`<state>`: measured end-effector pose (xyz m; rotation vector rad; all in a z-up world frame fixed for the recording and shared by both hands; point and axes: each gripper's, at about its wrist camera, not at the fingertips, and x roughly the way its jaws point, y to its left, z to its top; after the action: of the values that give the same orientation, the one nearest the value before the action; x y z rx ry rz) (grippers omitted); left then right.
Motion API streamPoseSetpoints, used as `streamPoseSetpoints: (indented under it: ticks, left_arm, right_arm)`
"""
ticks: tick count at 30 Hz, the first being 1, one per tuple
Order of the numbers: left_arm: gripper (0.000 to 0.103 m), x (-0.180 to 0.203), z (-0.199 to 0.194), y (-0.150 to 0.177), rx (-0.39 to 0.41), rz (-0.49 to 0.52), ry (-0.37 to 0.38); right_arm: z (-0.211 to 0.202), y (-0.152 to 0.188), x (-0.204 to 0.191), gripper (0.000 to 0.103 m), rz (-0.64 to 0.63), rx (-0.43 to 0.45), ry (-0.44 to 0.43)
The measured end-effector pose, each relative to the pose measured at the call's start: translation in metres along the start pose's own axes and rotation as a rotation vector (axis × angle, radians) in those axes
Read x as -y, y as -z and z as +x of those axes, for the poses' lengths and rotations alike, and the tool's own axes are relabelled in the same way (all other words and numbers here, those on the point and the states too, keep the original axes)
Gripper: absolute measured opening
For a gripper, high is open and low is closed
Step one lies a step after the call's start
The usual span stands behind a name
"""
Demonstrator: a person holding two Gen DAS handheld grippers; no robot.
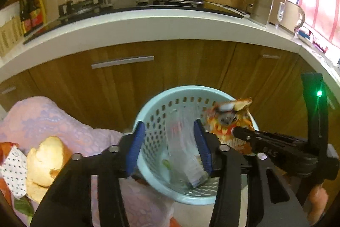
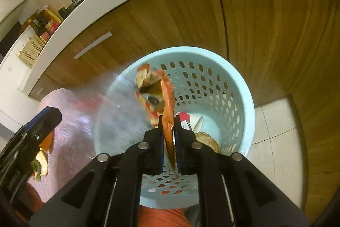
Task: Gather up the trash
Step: 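Drop the wrapper from the left tool into the basket while the right tool drops the snack bag, then move both open tools back over the table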
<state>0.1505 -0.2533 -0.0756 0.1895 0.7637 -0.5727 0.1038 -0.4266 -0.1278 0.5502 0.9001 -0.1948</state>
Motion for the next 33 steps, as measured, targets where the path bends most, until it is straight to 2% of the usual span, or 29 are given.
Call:
streamPoseSetpoints:
  ticks: [5, 12, 18, 21, 23, 27, 33]
  left_arm:
    - [0.047, -0.01, -0.011, 0.0, 0.014, -0.03, 0.003]
    - [0.049, -0.021, -0.044, 0.006, 0.07, -0.066, -0.011]
    - [0.052, -0.037, -0.085, 0.015, 0.138, -0.109, -0.03]
    - [0.061, -0.054, -0.113, 0.022, 0.19, -0.154, -0.035]
    - [0.072, -0.07, -0.134, 0.028, 0.233, -0.196, -0.037]
    - [0.074, -0.099, -0.17, 0.042, 0.306, -0.268, -0.048]
    - [0.077, -0.145, -0.214, 0.068, 0.365, -0.351, -0.124]
  right_arm:
    - [-0.007, 0.0, -0.001, 0.026, -0.02, 0.016, 0.008]
    - [-0.027, 0.003, -0.019, 0.026, -0.054, 0.056, -0.018]
    - [-0.05, 0.01, -0.057, 0.026, -0.135, 0.105, -0.073]
    - [-0.06, 0.015, -0.082, 0.026, -0.186, 0.123, -0.108]
    - [-0.065, 0.019, -0.097, 0.026, -0.216, 0.132, -0.128]
    - [-0.071, 0.028, -0.136, 0.026, -0.298, 0.144, -0.175]
    - [-0.073, 0.045, -0.191, 0.026, -0.414, 0.161, -0.234]
